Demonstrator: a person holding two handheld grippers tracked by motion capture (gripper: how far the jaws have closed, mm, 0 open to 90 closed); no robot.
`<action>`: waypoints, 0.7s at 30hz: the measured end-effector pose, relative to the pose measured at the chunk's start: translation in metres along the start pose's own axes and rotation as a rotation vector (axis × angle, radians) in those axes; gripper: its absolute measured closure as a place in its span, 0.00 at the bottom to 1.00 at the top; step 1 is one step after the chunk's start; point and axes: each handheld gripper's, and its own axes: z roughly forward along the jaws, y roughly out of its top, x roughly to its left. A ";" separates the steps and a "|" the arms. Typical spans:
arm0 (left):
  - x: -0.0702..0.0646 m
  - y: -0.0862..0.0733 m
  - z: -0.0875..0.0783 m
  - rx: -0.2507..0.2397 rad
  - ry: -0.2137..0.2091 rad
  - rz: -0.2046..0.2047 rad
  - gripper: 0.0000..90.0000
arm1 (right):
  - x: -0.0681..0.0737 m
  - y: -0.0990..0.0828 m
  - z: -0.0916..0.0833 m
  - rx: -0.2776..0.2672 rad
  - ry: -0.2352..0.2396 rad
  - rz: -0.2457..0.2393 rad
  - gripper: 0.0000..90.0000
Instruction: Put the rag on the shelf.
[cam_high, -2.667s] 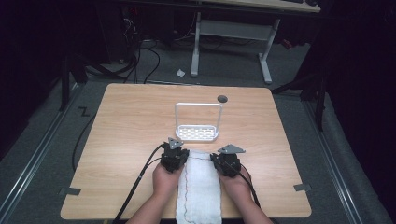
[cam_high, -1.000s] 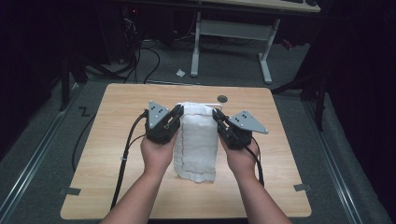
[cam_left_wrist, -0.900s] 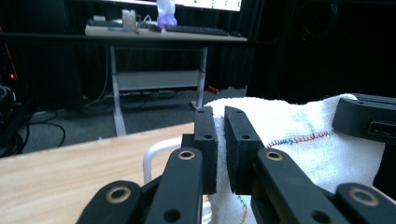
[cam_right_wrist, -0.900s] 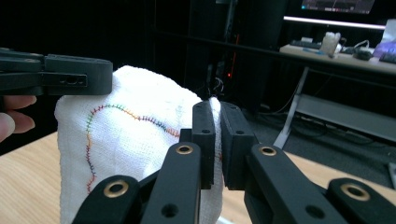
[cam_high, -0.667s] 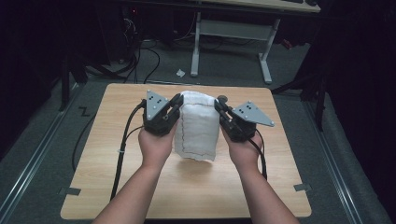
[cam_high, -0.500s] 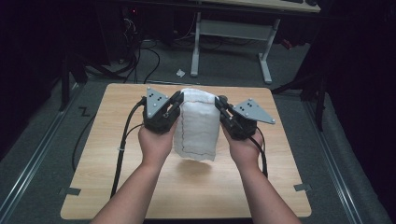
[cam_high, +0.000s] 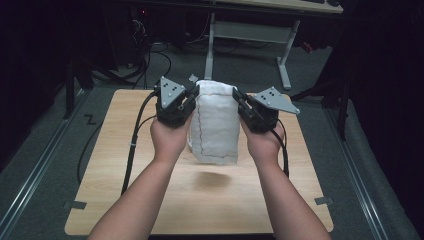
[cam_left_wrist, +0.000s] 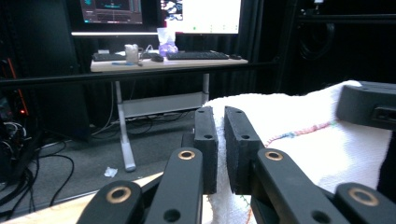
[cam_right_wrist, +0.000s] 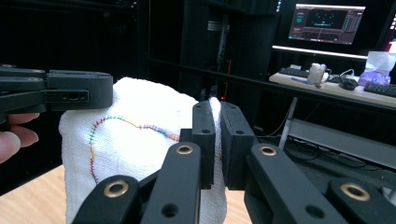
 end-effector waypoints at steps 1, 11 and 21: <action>0.002 0.002 0.003 0.005 0.006 -0.003 0.93 | -0.002 0.002 0.002 0.000 0.000 0.002 0.96; 0.015 0.017 0.028 0.033 0.036 -0.017 0.93 | -0.017 0.011 0.029 0.012 0.011 0.049 0.96; 0.025 0.032 0.057 0.046 0.027 -0.022 0.93 | -0.037 0.014 0.056 0.029 0.000 0.075 0.96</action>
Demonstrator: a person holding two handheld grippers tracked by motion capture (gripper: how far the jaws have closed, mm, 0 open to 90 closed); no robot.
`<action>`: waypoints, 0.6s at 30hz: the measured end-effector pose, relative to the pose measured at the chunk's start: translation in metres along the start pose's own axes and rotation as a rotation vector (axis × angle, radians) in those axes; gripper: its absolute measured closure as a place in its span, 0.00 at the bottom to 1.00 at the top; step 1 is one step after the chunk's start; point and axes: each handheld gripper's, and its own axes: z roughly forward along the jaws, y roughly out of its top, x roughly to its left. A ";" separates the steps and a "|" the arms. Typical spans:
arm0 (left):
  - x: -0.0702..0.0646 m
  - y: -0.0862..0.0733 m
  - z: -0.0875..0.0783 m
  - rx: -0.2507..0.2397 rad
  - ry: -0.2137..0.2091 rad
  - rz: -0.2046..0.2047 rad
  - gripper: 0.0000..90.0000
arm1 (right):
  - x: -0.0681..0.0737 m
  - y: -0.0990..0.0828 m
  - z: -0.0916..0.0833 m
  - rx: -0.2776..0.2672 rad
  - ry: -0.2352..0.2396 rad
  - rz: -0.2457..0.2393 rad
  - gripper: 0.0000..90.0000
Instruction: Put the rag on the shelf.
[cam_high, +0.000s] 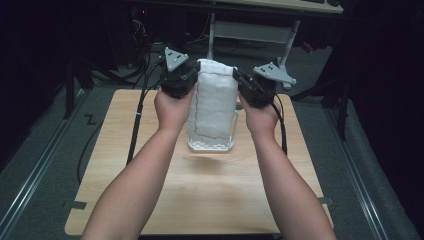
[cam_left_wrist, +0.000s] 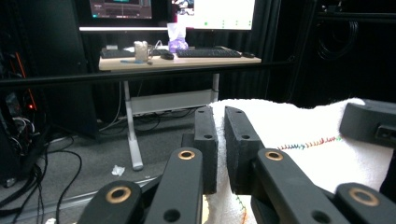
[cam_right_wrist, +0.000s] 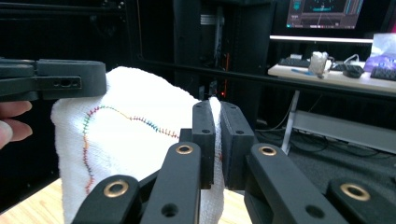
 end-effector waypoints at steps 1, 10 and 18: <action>0.002 -0.001 0.005 0.006 -0.002 -0.014 0.93 | -0.007 -0.001 0.008 0.013 0.001 0.019 0.96; 0.017 -0.017 0.039 0.069 0.001 -0.039 0.93 | -0.020 -0.006 0.031 0.059 -0.002 0.010 0.96; 0.027 -0.023 0.062 0.118 0.032 -0.003 0.93 | -0.027 -0.012 0.056 0.126 -0.019 -0.009 0.96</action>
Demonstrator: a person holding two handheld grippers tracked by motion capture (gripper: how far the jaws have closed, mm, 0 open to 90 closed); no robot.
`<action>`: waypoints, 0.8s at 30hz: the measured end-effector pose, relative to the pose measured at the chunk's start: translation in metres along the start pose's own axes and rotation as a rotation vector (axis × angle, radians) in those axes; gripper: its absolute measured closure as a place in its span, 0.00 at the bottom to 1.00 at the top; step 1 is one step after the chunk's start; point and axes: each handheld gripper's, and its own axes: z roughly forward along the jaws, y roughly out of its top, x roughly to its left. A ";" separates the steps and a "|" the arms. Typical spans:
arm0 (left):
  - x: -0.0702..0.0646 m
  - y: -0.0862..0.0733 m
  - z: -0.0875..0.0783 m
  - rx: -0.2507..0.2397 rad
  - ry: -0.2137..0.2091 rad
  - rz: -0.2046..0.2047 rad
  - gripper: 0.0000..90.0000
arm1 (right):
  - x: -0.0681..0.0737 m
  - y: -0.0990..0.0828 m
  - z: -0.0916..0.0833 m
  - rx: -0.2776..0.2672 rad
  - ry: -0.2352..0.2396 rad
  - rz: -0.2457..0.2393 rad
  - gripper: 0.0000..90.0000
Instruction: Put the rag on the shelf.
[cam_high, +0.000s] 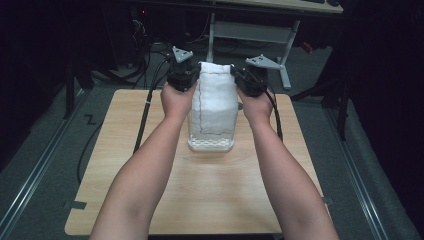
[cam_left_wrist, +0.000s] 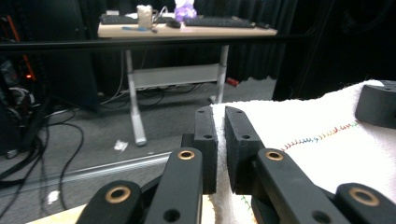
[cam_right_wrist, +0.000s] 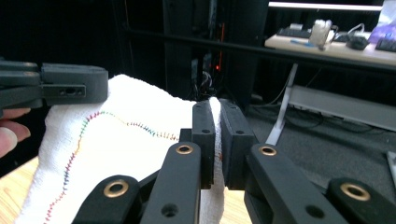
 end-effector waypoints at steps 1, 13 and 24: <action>0.002 -0.002 0.003 0.012 0.004 -0.004 0.93 | -0.001 -0.001 0.003 0.009 -0.002 0.000 0.96; 0.013 -0.034 0.031 0.178 -0.004 0.006 0.92 | -0.003 -0.025 0.029 0.115 0.011 -0.017 0.95; 0.008 -0.034 0.024 0.179 -0.019 0.003 0.69 | 0.000 -0.030 0.032 0.134 0.032 -0.023 0.79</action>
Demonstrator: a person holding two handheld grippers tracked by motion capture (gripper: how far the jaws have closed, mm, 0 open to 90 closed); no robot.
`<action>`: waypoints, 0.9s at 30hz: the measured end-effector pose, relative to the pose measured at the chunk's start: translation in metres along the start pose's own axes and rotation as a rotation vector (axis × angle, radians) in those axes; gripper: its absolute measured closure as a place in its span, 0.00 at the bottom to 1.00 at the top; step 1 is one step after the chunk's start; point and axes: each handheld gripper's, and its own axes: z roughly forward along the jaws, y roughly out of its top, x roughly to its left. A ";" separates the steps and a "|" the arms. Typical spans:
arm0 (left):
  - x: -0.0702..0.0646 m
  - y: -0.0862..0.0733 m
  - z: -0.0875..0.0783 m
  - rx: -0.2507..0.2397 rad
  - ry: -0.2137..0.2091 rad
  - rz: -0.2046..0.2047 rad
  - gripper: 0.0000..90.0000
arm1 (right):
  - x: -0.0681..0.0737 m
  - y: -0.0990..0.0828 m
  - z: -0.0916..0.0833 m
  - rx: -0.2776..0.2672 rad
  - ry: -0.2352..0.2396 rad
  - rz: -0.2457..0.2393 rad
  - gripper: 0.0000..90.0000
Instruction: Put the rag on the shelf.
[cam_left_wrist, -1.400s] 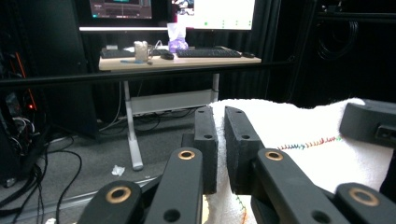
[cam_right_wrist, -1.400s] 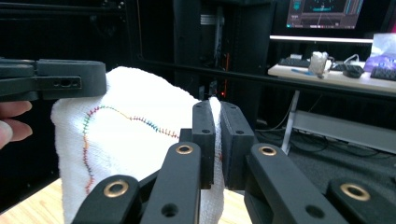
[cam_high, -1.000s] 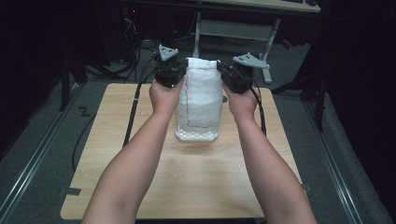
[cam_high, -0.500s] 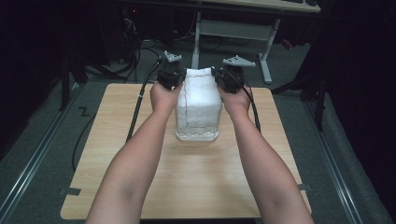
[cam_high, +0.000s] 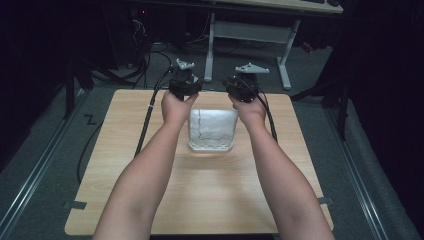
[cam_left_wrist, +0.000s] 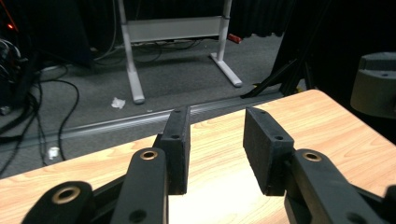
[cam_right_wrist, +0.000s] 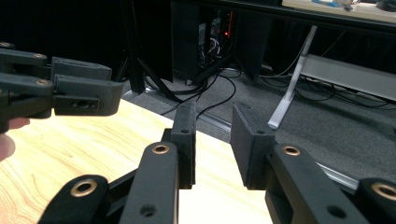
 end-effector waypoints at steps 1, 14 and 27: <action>-0.001 0.000 -0.001 0.002 0.000 0.008 0.69 | 0.002 0.001 -0.002 0.001 -0.002 0.000 0.78; -0.013 -0.005 -0.027 -0.054 -0.002 0.007 0.69 | 0.010 -0.002 -0.015 -0.007 -0.002 0.013 0.74; -0.019 -0.010 -0.058 -0.102 -0.015 -0.004 0.68 | 0.026 -0.014 -0.043 -0.025 -0.014 -0.045 0.67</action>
